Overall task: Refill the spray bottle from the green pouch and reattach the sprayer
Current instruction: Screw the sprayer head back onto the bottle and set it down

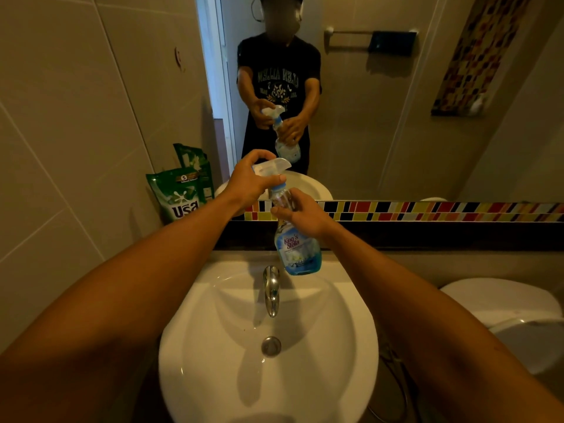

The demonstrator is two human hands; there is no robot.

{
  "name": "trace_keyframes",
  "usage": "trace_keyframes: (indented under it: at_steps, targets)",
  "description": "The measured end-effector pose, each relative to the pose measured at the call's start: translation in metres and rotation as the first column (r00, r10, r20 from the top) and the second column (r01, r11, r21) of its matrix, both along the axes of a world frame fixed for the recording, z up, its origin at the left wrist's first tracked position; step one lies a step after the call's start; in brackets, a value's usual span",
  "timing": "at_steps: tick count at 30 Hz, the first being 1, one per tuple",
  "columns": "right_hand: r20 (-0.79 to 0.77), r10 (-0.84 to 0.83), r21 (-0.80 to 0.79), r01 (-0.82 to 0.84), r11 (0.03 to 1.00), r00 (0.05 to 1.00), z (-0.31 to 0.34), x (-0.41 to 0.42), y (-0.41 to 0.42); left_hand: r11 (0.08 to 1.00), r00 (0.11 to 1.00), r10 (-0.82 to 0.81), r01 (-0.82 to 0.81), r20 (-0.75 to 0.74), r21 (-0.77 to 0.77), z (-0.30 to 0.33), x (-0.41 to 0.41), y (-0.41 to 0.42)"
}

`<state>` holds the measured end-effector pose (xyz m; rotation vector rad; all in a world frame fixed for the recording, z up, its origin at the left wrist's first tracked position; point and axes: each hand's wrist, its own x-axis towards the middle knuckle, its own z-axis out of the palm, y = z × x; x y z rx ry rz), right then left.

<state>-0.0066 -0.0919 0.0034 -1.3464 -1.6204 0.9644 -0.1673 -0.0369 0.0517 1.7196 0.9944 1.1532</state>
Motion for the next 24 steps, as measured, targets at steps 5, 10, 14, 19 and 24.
trace_keyframes:
  at_steps: [5, 10, 14, 19, 24]
  targets:
    - [-0.016, -0.024, 0.005, 0.024, 1.000, 1.000, 0.002, 0.003, 0.000, 1.000, 0.999, -0.025, 0.025, -0.032, 0.011, 0.003, 0.004, 0.004]
    - [-0.041, -0.028, 0.018, 0.029, 0.999, 0.999, 0.007, 0.006, -0.002, 0.998, 0.997, -0.069, 0.069, -0.031, 0.014, 0.006, 0.004, 0.004]
    - [-0.065, -0.034, 0.020, 0.036, 0.999, 0.997, 0.007, 0.006, -0.001, 0.994, 0.994, -0.112, 0.111, -0.020, -0.020, 0.009, 0.003, 0.006]
    - [-0.090, -0.023, 0.000, 0.023, 1.000, 0.996, 0.012, 0.005, 0.001, 0.992, 0.992, -0.121, 0.120, -0.030, -0.040, 0.012, 0.003, 0.003]
    - [-0.084, -0.024, 0.002, 0.024, 1.000, 0.996, 0.011, 0.004, 0.005, 0.995, 0.995, -0.103, 0.103, -0.008, 0.010, 0.010, 0.005, 0.005]
